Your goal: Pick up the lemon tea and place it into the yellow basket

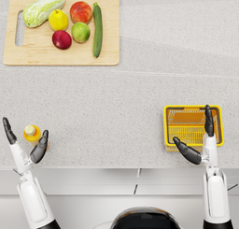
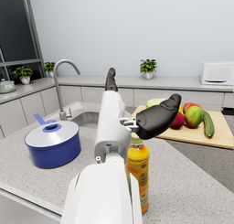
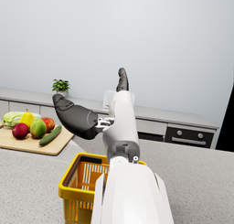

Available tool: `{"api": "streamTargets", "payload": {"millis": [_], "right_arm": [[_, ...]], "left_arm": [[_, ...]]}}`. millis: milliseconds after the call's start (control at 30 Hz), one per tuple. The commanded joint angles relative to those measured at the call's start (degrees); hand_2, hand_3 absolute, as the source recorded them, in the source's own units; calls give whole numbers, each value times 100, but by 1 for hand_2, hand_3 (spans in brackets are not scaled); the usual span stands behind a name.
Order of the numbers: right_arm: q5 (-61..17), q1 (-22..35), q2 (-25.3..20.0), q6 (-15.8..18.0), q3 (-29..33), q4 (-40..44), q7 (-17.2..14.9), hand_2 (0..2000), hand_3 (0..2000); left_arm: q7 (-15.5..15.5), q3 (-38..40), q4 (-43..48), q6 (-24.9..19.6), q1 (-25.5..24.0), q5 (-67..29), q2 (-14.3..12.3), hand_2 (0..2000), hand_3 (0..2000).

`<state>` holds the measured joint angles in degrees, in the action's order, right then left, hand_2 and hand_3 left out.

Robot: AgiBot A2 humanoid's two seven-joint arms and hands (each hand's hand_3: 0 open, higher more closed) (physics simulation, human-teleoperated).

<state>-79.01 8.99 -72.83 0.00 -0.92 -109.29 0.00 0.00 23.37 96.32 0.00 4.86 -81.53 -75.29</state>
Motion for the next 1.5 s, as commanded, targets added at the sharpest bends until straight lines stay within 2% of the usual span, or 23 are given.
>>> {"api": "streamTargets", "payload": {"millis": [33,233,567,600,633,700,767,867,900,967,1000,1033,1067,1267,1300,1467,1500], "right_arm": [[-1,86,-33,0,-243,8,0,0,0],[-3,150,-129,0,-455,-75,0,0,0],[-3,103,-232,0,-638,-63,0,0,0],[-3,95,-240,0,-659,-53,0,0,0],[-3,93,-251,0,-652,-53,0,0,0],[-2,144,-297,0,-723,-40,0,0,0],[-2,167,-331,0,-738,-96,0,0,0],[-2,136,-352,0,-663,-165,0,0,0],[-2,134,-362,0,-657,-165,0,0,0],[-2,234,-439,0,-899,-191,0,0,0],[-2,322,-513,0,-1103,-162,0,0,0],[-2,583,-710,0,-1148,-151,0,0,0],[-2,915,-1201,0,-1442,193,0,0,0],[-1,1187,-1378,0,-1763,569,0,0,0],[-1,1263,-1438,0,-1808,709,0,0,0],[-1278,1571,-1672,0,-1934,1112,0,0,0],[-1534,1812,-1341,0,-2359,1174,0,0,0]], "left_arm": [[0,-140,-935,0,26,-1,10,0,0],[0,-460,-2498,0,423,-4,81,0,0],[0,-589,-4070,0,1413,-4,182,0,0],[0,-613,-4249,0,1486,-4,185,1361,327],[-5,-655,-4274,-181,1498,-1,175,2000,653],[-14,-774,-4331,-487,1459,-10,189,2000,1307],[-36,-859,-4361,-440,1423,-4,186,2000,1960],[-48,-970,-4342,-231,1414,-5,201,2000,2000],[-45,-1044,-4070,-211,1333,-5,203,2000,2000],[-25,-1267,-2422,-171,945,-10,154,2000,2000],[-19,-1364,-1757,-144,939,-12,139,2000,2000],[-16,-1459,-1181,-188,1026,-12,137,2000,2000],[-1,-2144,-27,-309,1706,-12,185,2000,2000],[1,-2930,174,-529,2187,-8,-112,2000,2000],[9,-3194,303,-547,2344,-8,-237,2000,2000],[16,-3861,473,-615,2651,-8,-623,2000,2000],[20,-4003,472,-614,2708,-8,-709,2000,2000]]}}
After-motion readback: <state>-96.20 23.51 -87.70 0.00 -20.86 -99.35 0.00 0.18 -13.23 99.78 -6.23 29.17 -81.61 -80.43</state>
